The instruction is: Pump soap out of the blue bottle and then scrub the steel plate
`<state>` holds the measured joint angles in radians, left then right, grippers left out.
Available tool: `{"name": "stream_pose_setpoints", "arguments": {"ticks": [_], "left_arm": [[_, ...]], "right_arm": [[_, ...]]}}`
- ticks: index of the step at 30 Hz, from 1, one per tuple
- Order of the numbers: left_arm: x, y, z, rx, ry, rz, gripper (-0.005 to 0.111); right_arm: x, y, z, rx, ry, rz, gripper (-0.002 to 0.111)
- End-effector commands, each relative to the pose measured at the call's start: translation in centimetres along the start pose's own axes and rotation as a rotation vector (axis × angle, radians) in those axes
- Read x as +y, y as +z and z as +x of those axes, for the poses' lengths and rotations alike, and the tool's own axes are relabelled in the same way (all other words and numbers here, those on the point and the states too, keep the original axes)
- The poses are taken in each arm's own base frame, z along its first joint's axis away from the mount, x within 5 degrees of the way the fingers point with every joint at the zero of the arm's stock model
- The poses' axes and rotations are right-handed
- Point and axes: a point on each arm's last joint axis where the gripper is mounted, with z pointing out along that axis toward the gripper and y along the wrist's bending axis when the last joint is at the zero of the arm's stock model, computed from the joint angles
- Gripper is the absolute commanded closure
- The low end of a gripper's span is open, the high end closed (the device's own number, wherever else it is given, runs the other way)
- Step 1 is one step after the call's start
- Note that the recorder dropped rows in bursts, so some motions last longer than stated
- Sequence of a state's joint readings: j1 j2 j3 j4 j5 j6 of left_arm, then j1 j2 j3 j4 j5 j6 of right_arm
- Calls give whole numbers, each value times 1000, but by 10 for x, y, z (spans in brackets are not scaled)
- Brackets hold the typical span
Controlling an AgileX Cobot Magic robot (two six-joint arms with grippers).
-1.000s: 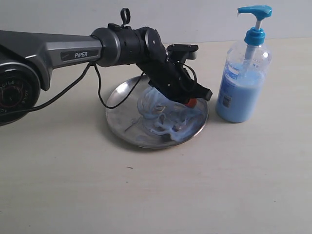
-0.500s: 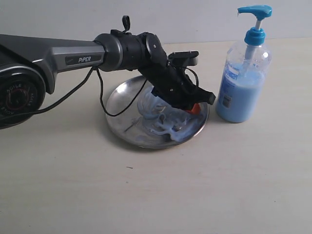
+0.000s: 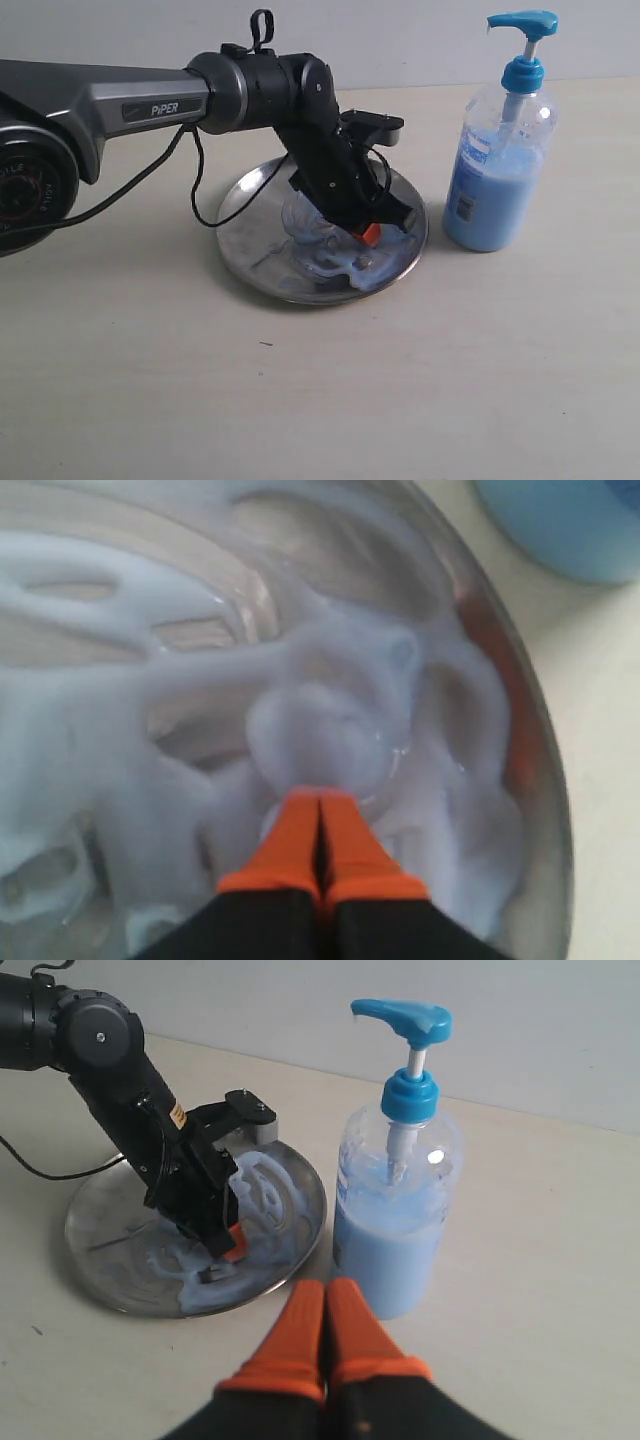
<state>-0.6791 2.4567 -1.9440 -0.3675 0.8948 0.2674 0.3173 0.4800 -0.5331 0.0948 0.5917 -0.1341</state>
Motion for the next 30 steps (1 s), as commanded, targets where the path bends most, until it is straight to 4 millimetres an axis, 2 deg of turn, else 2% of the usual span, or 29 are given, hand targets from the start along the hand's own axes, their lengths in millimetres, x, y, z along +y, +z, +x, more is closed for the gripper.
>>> {"name": "stream_pose_setpoints", "arguments": {"ticks": [1, 5, 9, 14, 20, 26, 30], "left_arm": [[6, 2, -3, -38, -6, -63, 107], [4, 4, -12, -149, -88, -26, 107], [-1, 10, -12, -159, -159, 52, 107], [-10, 10, 1, -3, -71, 107, 107], [-7, 10, 8, 68, -29, 66, 107], [-3, 11, 1, -12, -71, 31, 107], [-13, 11, -5, -73, -64, 105, 107]], "right_arm": [[0, 0, 0, -8, 10, 1, 108], [0, 0, 0, -8, 13, -1, 108], [0, 0, 0, -8, 15, -2, 108], [0, 0, 0, -8, 15, -2, 108], [0, 0, 0, -10, 15, -2, 108], [0, 0, 0, -10, 15, -2, 108], [0, 0, 0, -10, 15, -2, 108]]}}
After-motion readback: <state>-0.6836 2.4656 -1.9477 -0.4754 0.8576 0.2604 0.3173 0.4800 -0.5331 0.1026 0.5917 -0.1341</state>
